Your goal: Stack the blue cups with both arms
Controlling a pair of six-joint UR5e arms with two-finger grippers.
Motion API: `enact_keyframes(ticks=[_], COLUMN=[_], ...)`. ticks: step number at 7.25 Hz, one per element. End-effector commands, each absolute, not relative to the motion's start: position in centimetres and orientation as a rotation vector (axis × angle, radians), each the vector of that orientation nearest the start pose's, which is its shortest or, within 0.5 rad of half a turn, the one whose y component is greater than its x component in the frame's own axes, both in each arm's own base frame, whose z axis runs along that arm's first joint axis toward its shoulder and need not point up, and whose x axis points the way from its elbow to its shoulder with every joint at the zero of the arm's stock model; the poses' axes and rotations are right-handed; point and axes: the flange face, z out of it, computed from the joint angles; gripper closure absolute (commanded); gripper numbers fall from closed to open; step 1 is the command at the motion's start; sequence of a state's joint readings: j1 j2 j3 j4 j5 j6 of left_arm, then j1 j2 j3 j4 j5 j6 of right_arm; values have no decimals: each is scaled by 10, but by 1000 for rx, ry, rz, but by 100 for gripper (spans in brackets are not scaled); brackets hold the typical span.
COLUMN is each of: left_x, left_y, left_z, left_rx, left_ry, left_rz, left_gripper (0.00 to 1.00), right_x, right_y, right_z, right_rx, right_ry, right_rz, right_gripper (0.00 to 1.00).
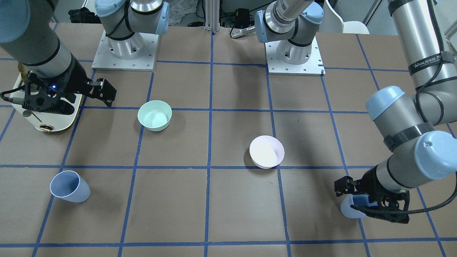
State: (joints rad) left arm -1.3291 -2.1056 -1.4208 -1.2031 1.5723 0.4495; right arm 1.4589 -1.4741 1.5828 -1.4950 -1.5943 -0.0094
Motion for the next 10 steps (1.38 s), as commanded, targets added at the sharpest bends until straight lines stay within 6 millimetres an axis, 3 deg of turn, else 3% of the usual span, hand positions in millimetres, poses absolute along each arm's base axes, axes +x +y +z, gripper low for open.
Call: enact_keyframes(ticks=[1, 2, 3, 5, 6, 7, 8, 10], left_x=[34, 36, 36, 36, 36, 17, -18, -132], left_y=[-693, -695, -696, -699, -701, -703, -699, -679], left_z=[251, 250, 250, 258, 272, 289, 307, 335], left_rx=[341, 339, 338, 337, 326, 270, 105, -49], left_ry=[3141, 3139, 3135, 3123, 3111, 3110, 3127, 3144], left_rz=[89, 88, 73, 26, -8, -50, -87, -142], left_gripper=[22, 72, 97, 100, 100, 100, 100, 100], right_x=[13, -14, -27, -38, -42, -53, -60, -65], right_y=[-551, -566, -596, -634, -643, -644, -644, -646], right_z=[402, 391, 370, 333, 312, 304, 300, 279], right_rx=[115, -44, -104, -113, -149, -223, -197, -182], right_ry=[3121, 3124, 3155, 3189, 3189, 3188, 3187, 3176], right_rz=[265, 198, 50, -150, -135, -116, -102, -50], right_gripper=[0, 0, 0, 0, 0, 0, 0, 0])
